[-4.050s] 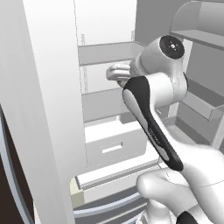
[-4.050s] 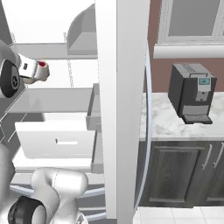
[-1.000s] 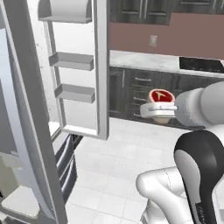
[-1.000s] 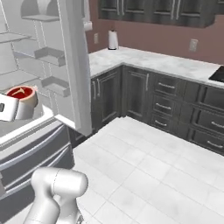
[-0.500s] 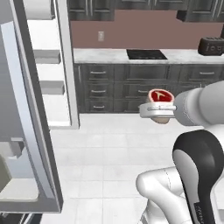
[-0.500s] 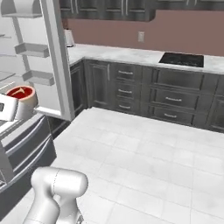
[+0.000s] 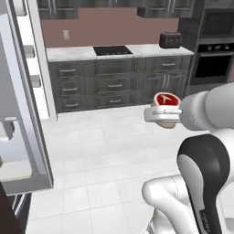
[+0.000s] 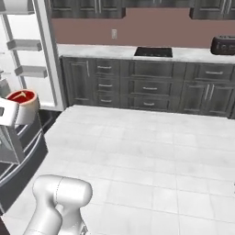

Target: Gather the lemon wedge and lemon from the fridge and place them on a tray on the dining counter. Then gather the steaks from the fridge and place them on the other tray.

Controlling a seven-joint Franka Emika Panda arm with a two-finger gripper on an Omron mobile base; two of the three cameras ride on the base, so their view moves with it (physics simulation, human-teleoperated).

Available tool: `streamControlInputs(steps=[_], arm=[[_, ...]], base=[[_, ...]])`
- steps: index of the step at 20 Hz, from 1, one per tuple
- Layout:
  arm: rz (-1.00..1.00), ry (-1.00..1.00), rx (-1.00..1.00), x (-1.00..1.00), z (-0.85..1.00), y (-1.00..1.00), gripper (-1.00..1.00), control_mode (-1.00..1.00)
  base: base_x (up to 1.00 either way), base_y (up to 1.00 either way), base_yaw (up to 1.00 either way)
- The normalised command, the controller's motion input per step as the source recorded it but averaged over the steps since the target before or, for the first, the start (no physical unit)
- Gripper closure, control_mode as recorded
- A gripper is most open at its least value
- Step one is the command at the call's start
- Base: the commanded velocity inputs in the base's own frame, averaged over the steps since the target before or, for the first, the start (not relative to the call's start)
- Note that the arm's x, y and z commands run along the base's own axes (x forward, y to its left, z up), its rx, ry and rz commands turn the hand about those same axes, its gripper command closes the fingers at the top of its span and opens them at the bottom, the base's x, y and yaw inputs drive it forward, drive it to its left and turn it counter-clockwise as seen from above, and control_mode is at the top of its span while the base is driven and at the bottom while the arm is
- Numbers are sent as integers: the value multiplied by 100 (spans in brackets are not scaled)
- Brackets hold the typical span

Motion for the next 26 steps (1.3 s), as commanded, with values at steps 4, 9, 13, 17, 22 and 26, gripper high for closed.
streamControlInputs(steps=[4,9,13,17,22,26], arm=[[0,0,0,0,0,0,100,100],[0,0,0,0,0,0,100,100],[0,0,0,0,0,0,100,100],[0,0,0,0,0,0,100,100],[0,0,0,0,0,0,100,100],[0,0,0,0,0,0,100,100]], base=[[-96,-23,-25],[-64,-64,-12],[-36,-99,0],[-38,-100,0],[-55,-100,0],[-36,-100,0]])
